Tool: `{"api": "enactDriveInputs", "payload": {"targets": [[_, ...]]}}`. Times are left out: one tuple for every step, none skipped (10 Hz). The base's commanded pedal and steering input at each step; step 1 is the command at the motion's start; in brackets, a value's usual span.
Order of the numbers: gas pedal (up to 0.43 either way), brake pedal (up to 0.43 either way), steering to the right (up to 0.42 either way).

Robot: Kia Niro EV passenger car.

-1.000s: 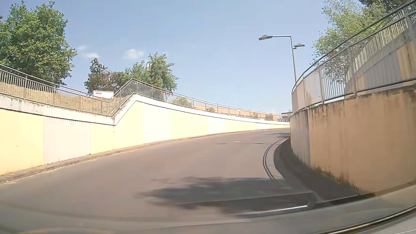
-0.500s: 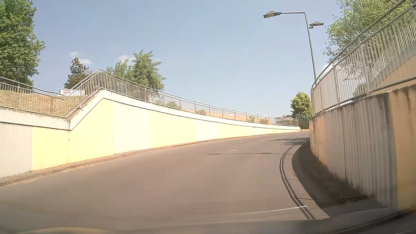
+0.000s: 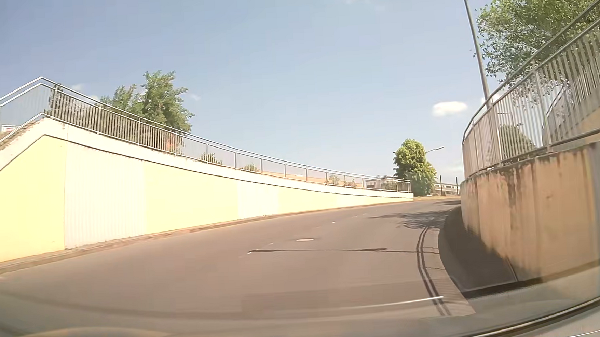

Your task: Follow the waypoints while adhering to traffic rules and regulations

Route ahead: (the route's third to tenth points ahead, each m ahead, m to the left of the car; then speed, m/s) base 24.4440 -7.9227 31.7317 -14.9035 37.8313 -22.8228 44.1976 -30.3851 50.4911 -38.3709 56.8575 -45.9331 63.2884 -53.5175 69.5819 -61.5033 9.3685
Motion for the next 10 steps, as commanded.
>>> {"api": "enactDriveInputs", "payload": {"targets": [[0.240,0.000,0.090],[0.240,0.000,0.090],[0.240,0.000,0.091],[0.240,0.000,0.094],[0.240,0.000,0.105],[0.240,0.000,0.118],[0.240,0.000,0.122],[0.240,0.000,0.123],[0.240,0.000,0.124],[0.240,0.000,0.124]]}}
